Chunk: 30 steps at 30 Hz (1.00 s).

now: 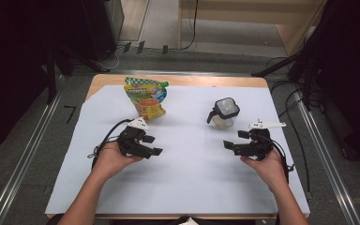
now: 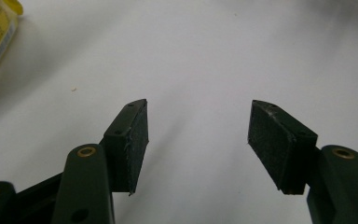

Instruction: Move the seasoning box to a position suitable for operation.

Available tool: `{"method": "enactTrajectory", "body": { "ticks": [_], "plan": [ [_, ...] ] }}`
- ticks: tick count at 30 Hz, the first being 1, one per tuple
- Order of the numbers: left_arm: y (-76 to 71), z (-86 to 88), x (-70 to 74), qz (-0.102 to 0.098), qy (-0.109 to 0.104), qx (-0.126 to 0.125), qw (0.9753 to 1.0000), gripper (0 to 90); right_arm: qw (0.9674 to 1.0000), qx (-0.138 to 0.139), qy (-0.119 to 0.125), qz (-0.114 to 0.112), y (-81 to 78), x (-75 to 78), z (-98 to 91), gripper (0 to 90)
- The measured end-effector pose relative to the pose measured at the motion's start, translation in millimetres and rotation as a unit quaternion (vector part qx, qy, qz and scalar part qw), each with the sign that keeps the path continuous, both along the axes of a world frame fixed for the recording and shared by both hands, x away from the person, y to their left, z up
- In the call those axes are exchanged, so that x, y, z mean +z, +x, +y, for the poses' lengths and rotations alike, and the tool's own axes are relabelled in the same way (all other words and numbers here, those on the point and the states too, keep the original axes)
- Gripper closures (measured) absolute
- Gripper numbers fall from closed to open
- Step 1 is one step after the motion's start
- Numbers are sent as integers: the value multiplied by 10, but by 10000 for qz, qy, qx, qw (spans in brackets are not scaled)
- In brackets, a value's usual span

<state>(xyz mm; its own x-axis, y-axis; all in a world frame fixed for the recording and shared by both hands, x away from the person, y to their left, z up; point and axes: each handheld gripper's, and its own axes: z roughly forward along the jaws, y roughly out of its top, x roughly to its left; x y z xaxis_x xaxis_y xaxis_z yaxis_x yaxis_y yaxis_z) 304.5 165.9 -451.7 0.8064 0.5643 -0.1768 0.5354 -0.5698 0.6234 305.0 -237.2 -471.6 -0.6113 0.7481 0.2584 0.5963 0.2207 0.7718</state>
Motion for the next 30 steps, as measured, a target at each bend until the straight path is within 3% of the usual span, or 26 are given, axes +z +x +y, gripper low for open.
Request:
{"method": "enactTrajectory", "body": {
  "ticks": [7,13,20,24,30],
  "plan": [
    [-21,35,20,16,-6,-48,10000,385,9990,110,-372,-216,-34,-21,52,235],
    [14,87,9,39,-63,-1,10000,384,9980,158,-589,-150,-31,-65,66,265],
    [32,115,12,68,-142,17,9999,384,9975,163,-634,-276,-34,-63,76,272],
    [37,131,16,82,-169,44,9998,384,9963,187,-779,-302,-27,-81,88,281],
    [48,137,27,60,-347,26,9994,383,9962,166,-760,-382,-1,-92,96,285]
  ]
}}
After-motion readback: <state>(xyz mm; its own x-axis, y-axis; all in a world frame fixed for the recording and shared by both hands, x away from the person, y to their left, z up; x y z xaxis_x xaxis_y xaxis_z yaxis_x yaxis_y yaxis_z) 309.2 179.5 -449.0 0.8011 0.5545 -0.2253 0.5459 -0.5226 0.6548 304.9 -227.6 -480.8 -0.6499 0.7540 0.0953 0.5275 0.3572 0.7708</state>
